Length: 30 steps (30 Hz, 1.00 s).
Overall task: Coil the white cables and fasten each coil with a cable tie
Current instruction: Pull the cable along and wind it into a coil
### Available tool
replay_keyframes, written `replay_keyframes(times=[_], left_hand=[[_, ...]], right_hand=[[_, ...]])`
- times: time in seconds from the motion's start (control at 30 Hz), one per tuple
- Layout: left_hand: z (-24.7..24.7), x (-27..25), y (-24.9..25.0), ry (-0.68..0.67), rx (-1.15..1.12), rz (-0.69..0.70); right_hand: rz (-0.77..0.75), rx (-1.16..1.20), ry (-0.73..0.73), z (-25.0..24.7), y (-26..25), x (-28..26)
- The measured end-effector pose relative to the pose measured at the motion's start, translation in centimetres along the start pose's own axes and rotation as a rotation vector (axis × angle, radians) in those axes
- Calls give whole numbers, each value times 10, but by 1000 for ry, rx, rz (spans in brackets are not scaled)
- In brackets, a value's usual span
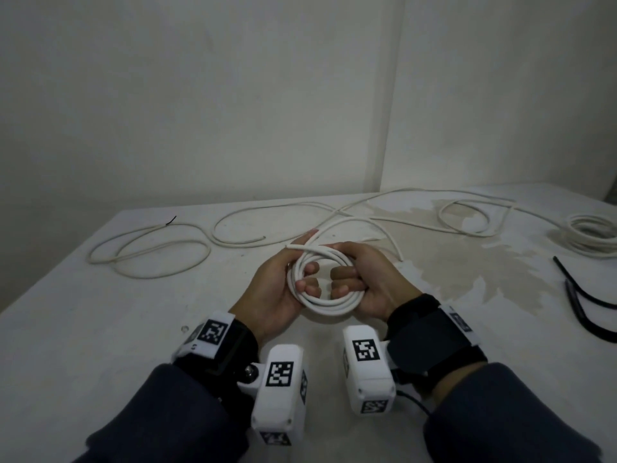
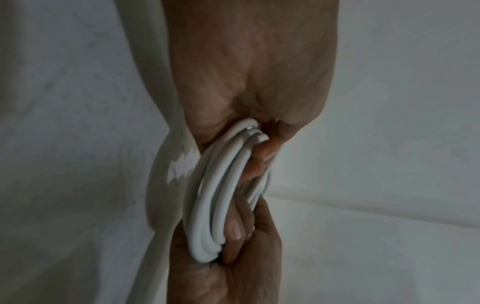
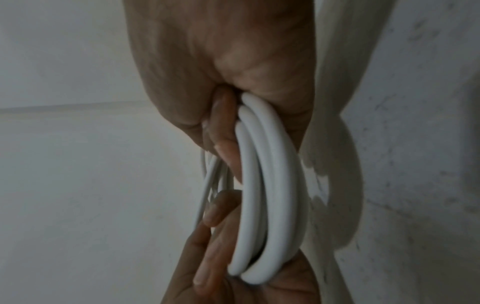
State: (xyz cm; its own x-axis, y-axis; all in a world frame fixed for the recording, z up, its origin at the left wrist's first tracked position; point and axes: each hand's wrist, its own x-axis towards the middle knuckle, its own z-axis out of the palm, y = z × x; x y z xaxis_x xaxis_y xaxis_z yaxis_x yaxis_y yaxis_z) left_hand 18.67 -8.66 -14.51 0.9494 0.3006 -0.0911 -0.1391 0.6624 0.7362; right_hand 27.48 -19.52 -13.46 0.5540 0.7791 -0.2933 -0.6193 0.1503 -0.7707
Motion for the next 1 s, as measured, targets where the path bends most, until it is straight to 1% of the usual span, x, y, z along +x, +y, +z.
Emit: replay_keyframes(times=[0.1, 0.23, 0.27, 0.33, 0.4, 0.47, 0.5, 0.53, 0.57, 0.6, 0.63, 0.67, 0.7, 0.73, 0.8, 0.83, 0.9, 0.93, 1.0], left_hand=[[0, 0, 1, 6, 143, 48], [1, -1, 3, -27, 256, 113], [1, -1, 2, -9, 303, 142], [1, -1, 1, 69, 375, 195], [1, 1, 0, 145, 393, 236], [0, 2, 0, 198, 374, 253], [0, 2, 1, 220, 361, 258], [-1, 2, 2, 243, 363, 270], [-3, 3, 2, 266, 389, 287], [-5, 3, 3, 282, 439, 308], [-6, 3, 4, 287, 499, 328], [-7, 2, 5, 274, 555, 344], [-6, 1, 5, 244, 602, 356], [-4, 0, 5, 202, 645, 365], [1, -3, 5, 133, 716, 383], [2, -4, 6, 121, 735, 400], [3, -5, 7, 132, 734, 437], [3, -6, 7, 144, 720, 451], [5, -7, 8, 156, 682, 472]], right_hand=[[-15, -21, 0, 1, 0, -1], [-26, -24, -15, 3, 1, 0], [-29, -26, -17, 3, 2, 2], [-37, -49, 0, 6, 4, 3], [-49, -95, 16, 10, 6, 1], [-95, -223, 74, 13, 6, -1], [-176, -378, 131, 12, 4, -2], [-300, -574, 221, 10, 2, -3], [-459, -764, 336, 7, -2, -4], [-637, -895, 461, 3, -7, -5], [-790, -934, 534, 0, -11, -6], [-892, -948, 545, -3, -14, -6], [-940, -993, 535, -6, -14, -4], [-922, -1086, 521, -8, -14, -3], [-793, -1287, 469, -7, -12, -3], [-738, -1313, 411, -6, -12, -4], [-731, -1206, 298, -5, -13, -5], [-768, -1151, 275, -4, -13, -5], [-867, -1040, 286, -2, -14, -4]])
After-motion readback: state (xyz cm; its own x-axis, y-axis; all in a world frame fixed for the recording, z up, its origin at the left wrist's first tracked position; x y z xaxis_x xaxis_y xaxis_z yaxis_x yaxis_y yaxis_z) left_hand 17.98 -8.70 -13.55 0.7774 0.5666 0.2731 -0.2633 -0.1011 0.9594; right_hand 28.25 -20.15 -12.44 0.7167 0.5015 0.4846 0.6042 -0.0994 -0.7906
